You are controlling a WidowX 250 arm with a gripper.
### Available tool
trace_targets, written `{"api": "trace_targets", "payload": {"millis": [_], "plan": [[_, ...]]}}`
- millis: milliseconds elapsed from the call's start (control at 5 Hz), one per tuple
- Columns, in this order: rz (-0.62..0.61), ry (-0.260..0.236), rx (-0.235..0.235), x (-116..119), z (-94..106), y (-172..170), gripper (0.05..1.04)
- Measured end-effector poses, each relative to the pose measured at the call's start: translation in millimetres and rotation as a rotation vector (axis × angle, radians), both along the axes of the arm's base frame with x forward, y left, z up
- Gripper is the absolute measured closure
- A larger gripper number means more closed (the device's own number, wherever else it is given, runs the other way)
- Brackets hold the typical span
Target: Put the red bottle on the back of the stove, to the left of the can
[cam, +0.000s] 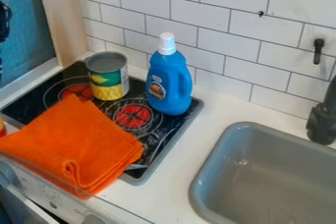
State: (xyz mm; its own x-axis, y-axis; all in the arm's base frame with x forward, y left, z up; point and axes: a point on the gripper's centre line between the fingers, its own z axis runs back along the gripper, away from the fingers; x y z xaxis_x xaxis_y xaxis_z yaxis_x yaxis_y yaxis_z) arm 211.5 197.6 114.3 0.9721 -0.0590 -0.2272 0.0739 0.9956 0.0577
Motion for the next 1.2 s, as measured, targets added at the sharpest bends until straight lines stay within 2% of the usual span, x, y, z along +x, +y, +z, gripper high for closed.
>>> {"api": "trace_targets", "payload": {"millis": [200,400,800,1200], "plan": [[0.011,-0.014,0.01,6,-0.1,3,0.522],[0.026,-0.013,0.012,6,-0.5,3,0.736],[0.025,-0.004,0.0,6,2.8,1,0.749],[-0.052,-0.175,-0.005,63,42.9,-17,0.749]]}}
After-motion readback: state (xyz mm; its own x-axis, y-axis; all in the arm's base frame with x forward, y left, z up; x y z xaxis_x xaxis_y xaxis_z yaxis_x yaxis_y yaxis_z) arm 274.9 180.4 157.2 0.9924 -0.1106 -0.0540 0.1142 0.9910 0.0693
